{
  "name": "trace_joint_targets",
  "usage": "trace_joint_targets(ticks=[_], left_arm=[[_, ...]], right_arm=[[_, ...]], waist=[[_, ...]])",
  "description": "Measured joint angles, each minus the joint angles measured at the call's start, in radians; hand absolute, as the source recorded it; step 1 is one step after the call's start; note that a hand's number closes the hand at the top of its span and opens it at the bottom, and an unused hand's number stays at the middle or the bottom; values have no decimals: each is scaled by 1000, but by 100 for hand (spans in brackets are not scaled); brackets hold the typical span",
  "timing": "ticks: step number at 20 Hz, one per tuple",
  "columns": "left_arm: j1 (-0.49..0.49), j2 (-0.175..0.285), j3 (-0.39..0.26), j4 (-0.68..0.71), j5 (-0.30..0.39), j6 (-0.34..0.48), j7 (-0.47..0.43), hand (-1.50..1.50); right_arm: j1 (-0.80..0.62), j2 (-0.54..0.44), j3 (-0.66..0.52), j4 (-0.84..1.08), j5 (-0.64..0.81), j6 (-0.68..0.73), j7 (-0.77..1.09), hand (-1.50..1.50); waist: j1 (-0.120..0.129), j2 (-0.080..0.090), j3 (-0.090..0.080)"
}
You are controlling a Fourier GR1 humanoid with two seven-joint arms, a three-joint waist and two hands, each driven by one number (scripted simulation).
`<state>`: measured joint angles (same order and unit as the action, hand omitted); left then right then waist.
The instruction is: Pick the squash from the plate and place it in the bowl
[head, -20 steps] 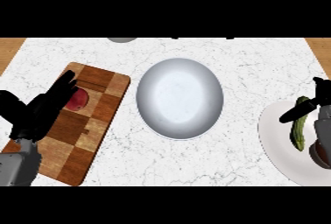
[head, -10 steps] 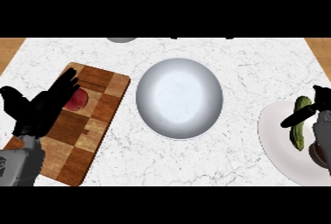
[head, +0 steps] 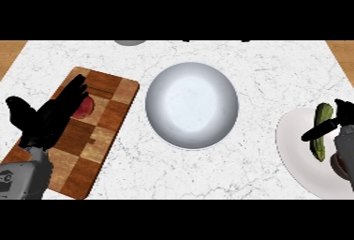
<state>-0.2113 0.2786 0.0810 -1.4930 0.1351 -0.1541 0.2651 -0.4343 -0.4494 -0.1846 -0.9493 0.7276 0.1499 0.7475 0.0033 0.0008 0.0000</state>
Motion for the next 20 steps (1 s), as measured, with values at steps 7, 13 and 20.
trace_joint_targets(ticks=[7,13,20], left_arm=[[7,-5,17,-18,0,-24,20,0],[-6,-20,22,0,-13,-27,15,0],[1,-20,36,-8,-18,-43,17,0]], right_arm=[[-24,-4,-1,95,32,-71,-89,150],[-43,-16,7,141,70,-120,-148,150],[-37,-13,26,107,91,-113,-161,150]], waist=[[2,-2,-5],[-3,-5,-11],[-5,-4,-6]])
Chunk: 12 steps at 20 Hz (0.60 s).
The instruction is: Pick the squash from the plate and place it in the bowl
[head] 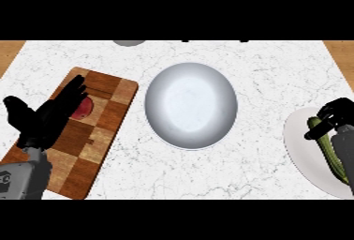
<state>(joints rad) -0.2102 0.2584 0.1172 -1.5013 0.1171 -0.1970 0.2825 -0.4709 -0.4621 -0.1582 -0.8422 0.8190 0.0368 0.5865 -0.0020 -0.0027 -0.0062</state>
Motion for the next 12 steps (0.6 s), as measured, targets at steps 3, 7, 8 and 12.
trace_joint_targets(ticks=[3,7,8,12], left_arm=[[16,-4,4,4,-9,-5,-20,0],[-11,0,17,9,-10,7,6,0],[-10,4,23,11,-11,10,7,0],[27,4,33,3,-7,10,1,0]], right_arm=[[18,2,14,-50,11,15,10,150],[87,20,57,-188,23,36,6,150],[119,29,78,-241,20,46,-17,150],[257,71,204,-448,15,102,-114,150]], waist=[[-2,3,5],[-14,1,6],[-20,-2,5],[-46,-19,2]])
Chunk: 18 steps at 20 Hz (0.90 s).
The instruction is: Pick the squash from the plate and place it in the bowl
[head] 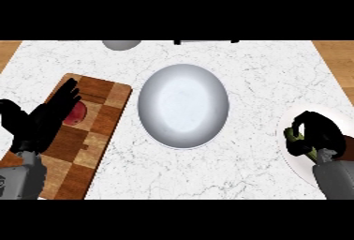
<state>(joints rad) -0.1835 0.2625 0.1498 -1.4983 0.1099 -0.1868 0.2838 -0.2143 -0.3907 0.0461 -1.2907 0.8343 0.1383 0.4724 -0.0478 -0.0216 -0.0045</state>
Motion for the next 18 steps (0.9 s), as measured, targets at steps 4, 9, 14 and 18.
trace_joint_targets(ticks=[4,9,14,18], left_arm=[[24,7,11,-13,6,0,7,0],[37,9,17,-19,11,-6,1,0],[31,4,11,-36,4,1,5,0],[26,5,7,-34,8,-12,1,0]], right_arm=[[159,5,100,-270,0,47,-25,150],[327,-37,153,-670,-14,140,46,150],[436,-72,191,-1031,-5,268,199,150],[369,-81,198,-1062,-7,371,313,150]], waist=[[-19,-5,0],[-27,-3,0],[-13,2,-1],[4,7,-1]])
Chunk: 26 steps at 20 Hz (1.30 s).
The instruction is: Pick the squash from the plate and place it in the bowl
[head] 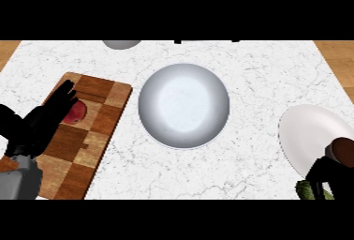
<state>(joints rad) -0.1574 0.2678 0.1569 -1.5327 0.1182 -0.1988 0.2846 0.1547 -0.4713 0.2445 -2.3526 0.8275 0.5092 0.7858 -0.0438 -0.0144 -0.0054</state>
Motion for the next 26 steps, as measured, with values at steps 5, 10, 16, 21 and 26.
trace_joint_targets(ticks=[5,10,16,21,26], left_arm=[[-10,-4,-8,4,-3,-1,6,0],[-19,-11,-19,2,-2,-5,14,0],[-38,-19,-27,16,-13,1,11,0],[-60,-19,-23,32,-9,-4,11,0],[-61,-24,-30,41,-21,-4,-8,0]], right_arm=[[-140,46,41,-8,-4,74,84,150],[-294,184,81,-1,-11,87,141,150],[-526,367,117,25,-14,106,233,150],[-735,432,97,88,-27,107,299,150],[-933,452,52,251,-40,78,331,150]], waist=[[16,3,-1],[29,2,-2],[40,4,-1],[45,7,0],[54,10,2]])
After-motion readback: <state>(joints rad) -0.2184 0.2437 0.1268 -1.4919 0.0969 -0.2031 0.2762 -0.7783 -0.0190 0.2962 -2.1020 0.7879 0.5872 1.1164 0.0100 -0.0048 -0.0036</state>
